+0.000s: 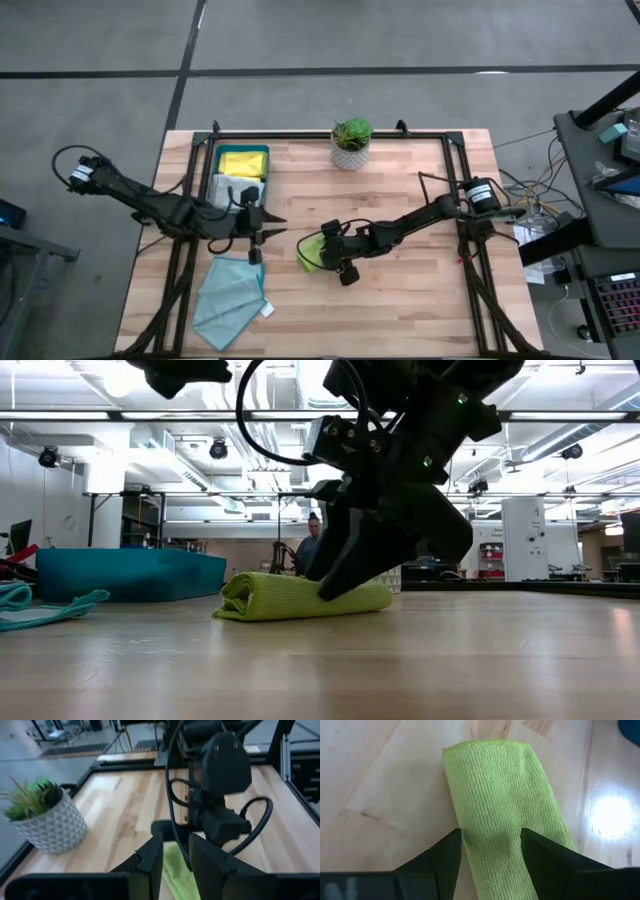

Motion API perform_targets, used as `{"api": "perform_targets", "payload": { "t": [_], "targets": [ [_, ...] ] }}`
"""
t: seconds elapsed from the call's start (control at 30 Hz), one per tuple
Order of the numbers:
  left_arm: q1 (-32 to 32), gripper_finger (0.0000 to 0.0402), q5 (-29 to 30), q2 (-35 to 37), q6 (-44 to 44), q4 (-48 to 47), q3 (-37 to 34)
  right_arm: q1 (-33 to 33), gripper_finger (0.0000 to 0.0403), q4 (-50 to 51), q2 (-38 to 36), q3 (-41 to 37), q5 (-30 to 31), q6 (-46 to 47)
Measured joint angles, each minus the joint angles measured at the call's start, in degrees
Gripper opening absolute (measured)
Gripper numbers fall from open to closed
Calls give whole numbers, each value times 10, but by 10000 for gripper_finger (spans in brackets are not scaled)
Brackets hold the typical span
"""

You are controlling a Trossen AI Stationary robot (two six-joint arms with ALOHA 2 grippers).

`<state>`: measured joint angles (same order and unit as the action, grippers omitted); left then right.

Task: Fold microfiber towels
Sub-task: Put the folded green towel into the blue bin

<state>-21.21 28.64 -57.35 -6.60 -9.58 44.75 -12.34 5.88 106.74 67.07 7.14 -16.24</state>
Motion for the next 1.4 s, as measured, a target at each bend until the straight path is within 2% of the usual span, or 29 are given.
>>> {"api": "perform_targets", "payload": {
  "t": [0.43,0.7,0.83,0.97,1.13,1.4],
  "targets": [
    [0,80,7,19,31,17,0,0,194,-42,4,-19,4,12],
    [0,80,8,19,31,18,0,3,189,-60,55,-8,5,12],
    [0,80,20,20,30,18,0,3,154,-56,75,4,5,4],
    [0,80,77,27,27,15,0,3,91,-54,81,15,4,-2],
    [0,80,108,54,42,9,0,4,21,-44,67,32,4,6],
    [0,80,110,110,99,10,-1,40,15,19,36,103,21,36]
  ]
}}
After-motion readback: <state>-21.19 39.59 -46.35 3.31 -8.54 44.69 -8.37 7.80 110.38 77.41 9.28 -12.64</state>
